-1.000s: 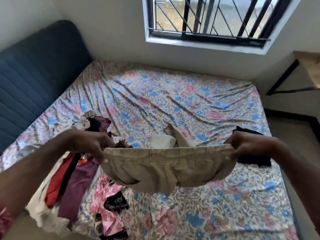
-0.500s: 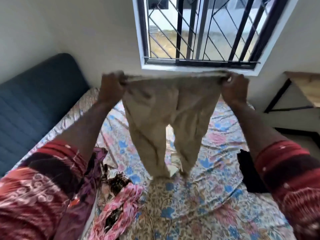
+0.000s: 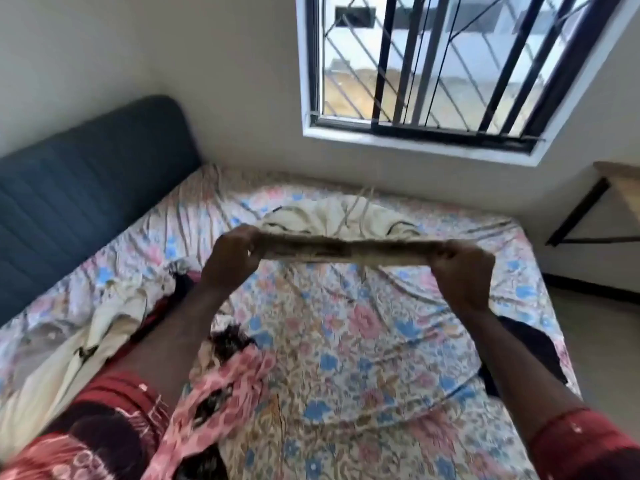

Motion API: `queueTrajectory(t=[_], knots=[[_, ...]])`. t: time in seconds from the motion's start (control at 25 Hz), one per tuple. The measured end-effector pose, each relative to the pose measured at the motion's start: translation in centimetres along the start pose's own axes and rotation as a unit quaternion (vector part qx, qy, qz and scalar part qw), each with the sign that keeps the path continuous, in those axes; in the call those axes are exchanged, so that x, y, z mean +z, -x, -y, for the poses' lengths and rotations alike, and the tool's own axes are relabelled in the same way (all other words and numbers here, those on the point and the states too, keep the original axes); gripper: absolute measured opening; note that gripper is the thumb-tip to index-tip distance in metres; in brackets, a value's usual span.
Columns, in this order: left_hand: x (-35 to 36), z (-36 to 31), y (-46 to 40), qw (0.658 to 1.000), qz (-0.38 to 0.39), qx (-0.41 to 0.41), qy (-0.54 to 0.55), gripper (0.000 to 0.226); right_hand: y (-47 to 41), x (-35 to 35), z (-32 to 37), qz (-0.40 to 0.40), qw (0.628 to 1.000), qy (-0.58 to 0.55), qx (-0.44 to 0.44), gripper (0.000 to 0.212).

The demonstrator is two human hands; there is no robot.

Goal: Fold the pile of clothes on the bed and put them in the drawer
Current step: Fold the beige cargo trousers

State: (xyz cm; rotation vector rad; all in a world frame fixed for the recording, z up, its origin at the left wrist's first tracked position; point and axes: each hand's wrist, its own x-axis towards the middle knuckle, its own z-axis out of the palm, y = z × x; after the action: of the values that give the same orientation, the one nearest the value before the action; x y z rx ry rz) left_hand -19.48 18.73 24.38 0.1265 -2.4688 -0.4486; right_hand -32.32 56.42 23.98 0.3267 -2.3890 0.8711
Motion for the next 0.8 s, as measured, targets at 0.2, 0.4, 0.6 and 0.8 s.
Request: queueTrajectory(t=[0.2,0.4,0.6,0.8], knots=[[10.2,-1.2,23.4,0.967,0.193,-0.165,0.004,0.045,18.5,4.4,-12.2,0.242,0.97,0.029,-0.011,0.034],[16.7,-3.7,44.1,0.936,0.305,-0.178,0.013,0.039,35.4,4.5,-21.7,0.422,0.897,0.109,-0.071,0.038],[18.9,-6.9,58.8,0.92,0.365,-0.134,-0.043,0.026,49.6,1.2,-26.9,0.516,0.841,0.142,-0.083,0.048],[17.0,-8.8,67.5,0.93,0.346,-0.107,-0.059,0.032,58.8,-2.5,-28.4,0.529,0.832,0.141,-0.092,0.046]])
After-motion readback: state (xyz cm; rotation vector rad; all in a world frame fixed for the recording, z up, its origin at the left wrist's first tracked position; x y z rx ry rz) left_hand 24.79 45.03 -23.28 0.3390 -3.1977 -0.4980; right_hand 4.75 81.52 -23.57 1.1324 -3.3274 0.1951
